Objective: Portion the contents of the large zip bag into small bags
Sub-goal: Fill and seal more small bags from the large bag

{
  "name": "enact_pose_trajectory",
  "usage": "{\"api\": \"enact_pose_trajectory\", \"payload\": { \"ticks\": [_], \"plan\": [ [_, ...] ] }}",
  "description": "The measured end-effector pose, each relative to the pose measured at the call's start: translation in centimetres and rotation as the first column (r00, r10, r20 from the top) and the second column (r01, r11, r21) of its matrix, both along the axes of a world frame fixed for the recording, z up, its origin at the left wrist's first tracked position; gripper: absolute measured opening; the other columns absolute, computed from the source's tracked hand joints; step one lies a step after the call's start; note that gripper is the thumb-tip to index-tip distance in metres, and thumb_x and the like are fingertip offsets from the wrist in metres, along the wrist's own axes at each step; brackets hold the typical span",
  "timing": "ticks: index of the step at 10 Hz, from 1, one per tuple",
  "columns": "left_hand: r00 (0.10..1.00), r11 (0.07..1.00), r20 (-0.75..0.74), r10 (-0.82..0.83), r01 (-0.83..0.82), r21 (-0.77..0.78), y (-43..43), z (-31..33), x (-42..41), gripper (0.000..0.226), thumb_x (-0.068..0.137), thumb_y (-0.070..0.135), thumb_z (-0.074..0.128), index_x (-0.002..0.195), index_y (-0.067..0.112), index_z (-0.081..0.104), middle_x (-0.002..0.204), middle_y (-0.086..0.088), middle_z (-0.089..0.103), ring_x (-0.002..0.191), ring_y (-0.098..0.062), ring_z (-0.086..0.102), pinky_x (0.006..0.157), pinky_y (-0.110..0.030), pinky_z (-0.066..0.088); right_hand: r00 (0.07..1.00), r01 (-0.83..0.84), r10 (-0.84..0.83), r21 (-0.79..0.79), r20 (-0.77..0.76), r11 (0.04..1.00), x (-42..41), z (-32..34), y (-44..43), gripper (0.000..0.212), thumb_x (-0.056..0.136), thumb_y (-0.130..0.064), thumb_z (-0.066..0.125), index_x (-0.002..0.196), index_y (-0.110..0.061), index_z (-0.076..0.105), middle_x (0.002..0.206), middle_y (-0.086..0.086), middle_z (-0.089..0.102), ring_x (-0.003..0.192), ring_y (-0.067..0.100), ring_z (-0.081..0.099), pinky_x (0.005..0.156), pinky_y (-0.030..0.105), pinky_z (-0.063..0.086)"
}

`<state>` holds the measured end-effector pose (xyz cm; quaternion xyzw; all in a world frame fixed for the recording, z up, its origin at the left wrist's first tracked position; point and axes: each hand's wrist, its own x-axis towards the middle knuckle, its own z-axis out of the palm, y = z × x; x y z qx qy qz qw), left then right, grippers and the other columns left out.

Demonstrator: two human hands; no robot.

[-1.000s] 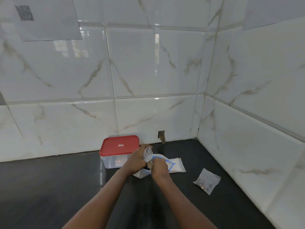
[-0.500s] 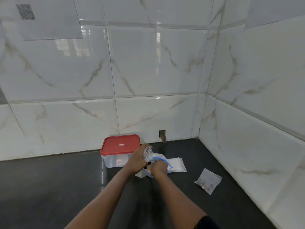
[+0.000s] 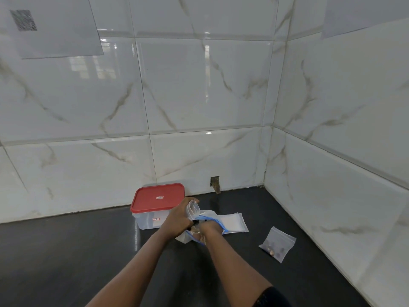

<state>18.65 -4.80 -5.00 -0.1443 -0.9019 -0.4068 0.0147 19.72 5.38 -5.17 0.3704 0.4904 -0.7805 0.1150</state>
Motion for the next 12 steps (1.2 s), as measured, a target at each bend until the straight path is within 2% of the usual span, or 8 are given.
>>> {"api": "enact_pose_trajectory", "payload": {
  "ticks": [1,2,3,7,9,10,11,12],
  "plan": [
    [1.0,1.0,-0.018,0.02,-0.02,0.006,0.2,0.2,0.0,0.058,0.072,0.002,0.07,0.12,0.022,0.042,0.109,0.007,0.047,0.101,-0.012,0.049,0.078,-0.013,0.044,0.998,-0.003,0.012,0.133,-0.067,0.991,1.0,0.2,0.2,0.026,0.098,-0.006,0.043,0.122,-0.003,0.052,0.111,0.018,0.056,0.093,0.026,0.057,0.071,0.032,0.053],
    [0.998,0.999,-0.038,0.044,-0.043,0.021,0.7,0.6,0.1,0.057,0.073,0.0,0.067,0.122,0.018,0.045,0.108,0.007,0.049,0.097,-0.011,0.05,0.071,-0.008,0.04,0.981,-0.104,0.147,0.29,-0.13,0.951,0.8,-0.4,0.4,0.031,0.098,-0.007,0.04,0.126,0.001,0.052,0.125,0.018,0.058,0.083,0.019,0.057,0.064,0.027,0.052],
    [0.997,0.998,-0.051,0.056,-0.055,0.029,1.1,0.7,0.1,0.055,0.073,-0.002,0.064,0.122,0.017,0.047,0.108,0.007,0.05,0.098,-0.013,0.052,0.068,-0.008,0.04,0.967,-0.135,0.23,0.546,-0.11,0.827,1.0,-0.8,0.3,0.031,0.097,-0.012,0.044,0.123,0.0,0.057,0.125,0.014,0.061,0.107,0.024,0.062,0.088,0.025,0.051],
    [0.995,0.995,-0.014,0.095,-0.095,0.039,1.9,0.9,-0.2,0.06,0.07,-0.005,0.065,0.123,0.016,0.044,0.109,0.002,0.051,0.098,-0.014,0.049,0.065,-0.009,0.038,0.962,-0.127,0.269,0.807,-0.04,0.576,1.6,1.4,3.7,0.026,0.094,-0.008,0.051,0.12,-0.004,0.052,0.124,0.012,0.055,0.105,0.022,0.063,0.07,0.021,0.05],
    [0.995,0.995,-0.032,0.096,-0.095,0.025,2.4,1.3,-0.3,0.056,0.073,0.007,0.07,0.122,0.017,0.044,0.109,0.003,0.051,0.098,-0.014,0.05,0.075,-0.018,0.039,0.954,-0.12,0.287,0.764,-0.088,0.633,2.0,2.2,5.2,0.019,0.093,-0.004,0.05,0.111,-0.001,0.055,0.115,0.015,0.057,0.091,0.027,0.069,0.07,0.032,0.06],
    [0.995,0.995,-0.032,0.096,-0.095,0.017,2.3,1.5,-0.4,0.055,0.073,0.008,0.07,0.121,0.018,0.045,0.109,0.003,0.052,0.097,-0.014,0.05,0.071,-0.016,0.04,0.946,-0.139,0.305,0.717,-0.108,0.683,1.8,2.5,6.9,0.007,0.091,-0.004,0.05,0.085,-0.006,0.054,0.095,0.011,0.062,0.074,0.023,0.067,0.055,0.024,0.055],
    [0.994,0.994,-0.031,0.109,-0.108,0.031,2.0,1.8,-0.5,0.055,0.07,0.006,0.069,0.118,0.02,0.046,0.11,0.001,0.054,0.094,-0.015,0.052,0.065,-0.011,0.04,0.953,-0.093,0.254,0.634,-0.168,0.767,1.9,3.8,8.6,0.015,0.09,-0.004,0.048,0.076,-0.009,0.046,0.078,0.007,0.054,0.061,0.018,0.057,0.057,0.025,0.056],
    [0.994,0.993,-0.021,0.105,-0.104,0.05,1.9,1.7,-0.3,0.055,0.069,0.008,0.07,0.117,0.02,0.047,0.109,0.001,0.055,0.093,-0.015,0.053,0.062,-0.01,0.039,0.953,-0.091,0.242,0.594,-0.181,0.8,2.3,5.2,10.4,0.006,0.088,-0.001,0.05,0.089,-0.006,0.051,0.085,0.011,0.057,0.063,0.019,0.059,0.059,0.027,0.058]
  ]
}}
